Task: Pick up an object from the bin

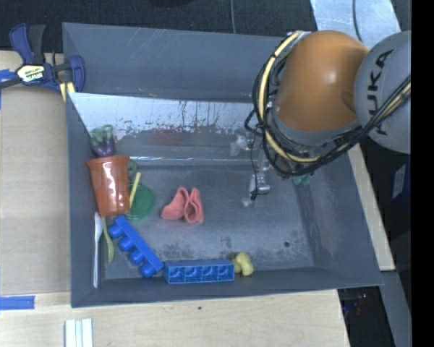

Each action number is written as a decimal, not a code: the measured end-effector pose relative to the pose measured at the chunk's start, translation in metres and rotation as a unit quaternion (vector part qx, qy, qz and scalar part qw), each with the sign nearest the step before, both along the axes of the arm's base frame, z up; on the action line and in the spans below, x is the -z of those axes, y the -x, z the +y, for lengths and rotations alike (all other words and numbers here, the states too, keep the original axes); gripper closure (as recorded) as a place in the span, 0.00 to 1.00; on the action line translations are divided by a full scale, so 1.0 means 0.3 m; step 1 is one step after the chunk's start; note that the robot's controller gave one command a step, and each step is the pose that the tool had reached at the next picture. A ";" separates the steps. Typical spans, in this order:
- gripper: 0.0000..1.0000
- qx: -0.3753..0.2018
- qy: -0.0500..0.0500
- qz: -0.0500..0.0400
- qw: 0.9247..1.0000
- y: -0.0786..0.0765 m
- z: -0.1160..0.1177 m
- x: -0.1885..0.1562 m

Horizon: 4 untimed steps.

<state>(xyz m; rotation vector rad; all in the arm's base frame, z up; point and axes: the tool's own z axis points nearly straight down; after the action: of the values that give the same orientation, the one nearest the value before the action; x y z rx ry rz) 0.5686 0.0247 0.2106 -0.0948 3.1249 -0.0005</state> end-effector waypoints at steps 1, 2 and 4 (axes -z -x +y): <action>0.00 0.015 0.001 -0.003 1.000 -0.001 0.061 0.207; 0.00 -0.074 0.002 -0.006 0.997 -0.077 0.201 0.321; 0.00 -0.044 0.001 -0.004 0.999 0.008 0.267 0.419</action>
Offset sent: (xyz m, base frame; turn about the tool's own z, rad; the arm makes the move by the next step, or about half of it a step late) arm 0.0307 0.0833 -0.1271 -0.2024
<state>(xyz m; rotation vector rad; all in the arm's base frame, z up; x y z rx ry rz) 0.5661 0.1048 0.0848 -0.2326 3.1093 -0.0044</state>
